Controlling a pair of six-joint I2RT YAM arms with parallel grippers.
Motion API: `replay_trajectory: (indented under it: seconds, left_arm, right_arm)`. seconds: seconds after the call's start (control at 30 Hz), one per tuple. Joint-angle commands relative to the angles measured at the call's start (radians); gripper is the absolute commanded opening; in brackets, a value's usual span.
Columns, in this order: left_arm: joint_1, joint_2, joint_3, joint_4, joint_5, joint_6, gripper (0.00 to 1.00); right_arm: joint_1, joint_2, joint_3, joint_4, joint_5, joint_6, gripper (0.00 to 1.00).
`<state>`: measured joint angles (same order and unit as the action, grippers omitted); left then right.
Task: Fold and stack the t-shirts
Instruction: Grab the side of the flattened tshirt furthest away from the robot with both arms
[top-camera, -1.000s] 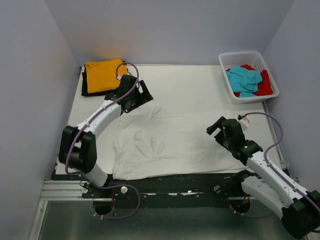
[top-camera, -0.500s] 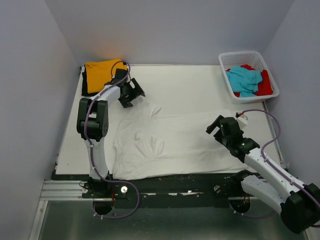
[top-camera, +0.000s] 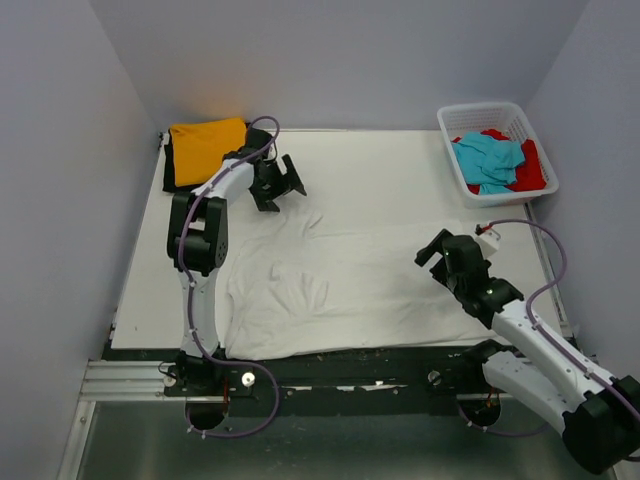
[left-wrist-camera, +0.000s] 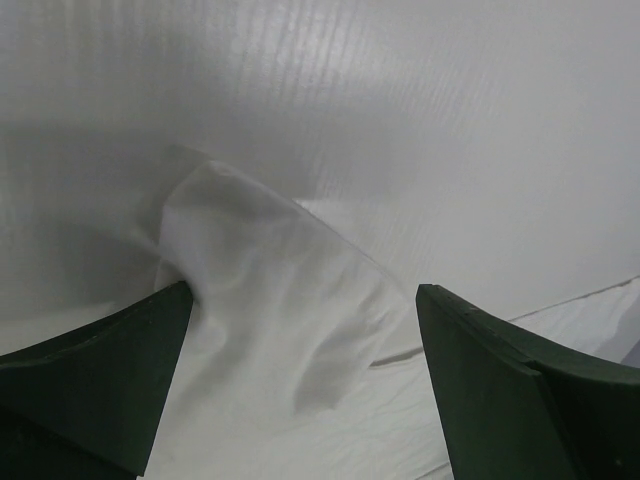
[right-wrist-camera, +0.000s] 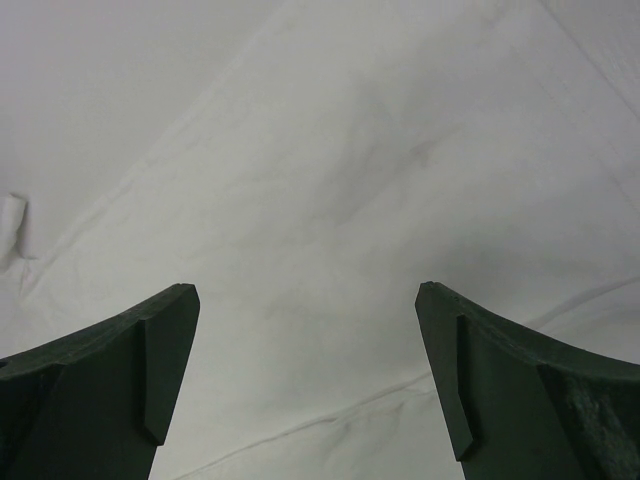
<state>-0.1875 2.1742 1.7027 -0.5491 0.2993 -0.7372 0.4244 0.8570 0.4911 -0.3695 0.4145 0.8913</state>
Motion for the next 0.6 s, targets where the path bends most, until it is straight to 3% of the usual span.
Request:
replay_trajectory:
  seconds: [0.0, 0.33, 0.47, 0.57]
  left_arm:
    - [-0.049, 0.061, 0.123, -0.227, 0.015, 0.137, 0.99]
    - [-0.142, 0.084, 0.156, -0.355, -0.007, 0.195, 0.95]
    - [-0.15, 0.079, 0.148, -0.344, -0.05, 0.165, 0.62]
    - [-0.15, 0.081, 0.162, -0.356, -0.119, 0.133, 0.52]
  right_arm:
    - [0.0, -0.043, 0.03, -0.041, 0.074, -0.025, 1.0]
    - [0.0, -0.121, 0.018, -0.063, 0.097, -0.05, 1.0]
    - [0.0, -0.136, 0.011, -0.061, 0.082, -0.055, 1.0]
    - [0.0, -0.141, 0.009, -0.068, 0.087, -0.063, 1.0]
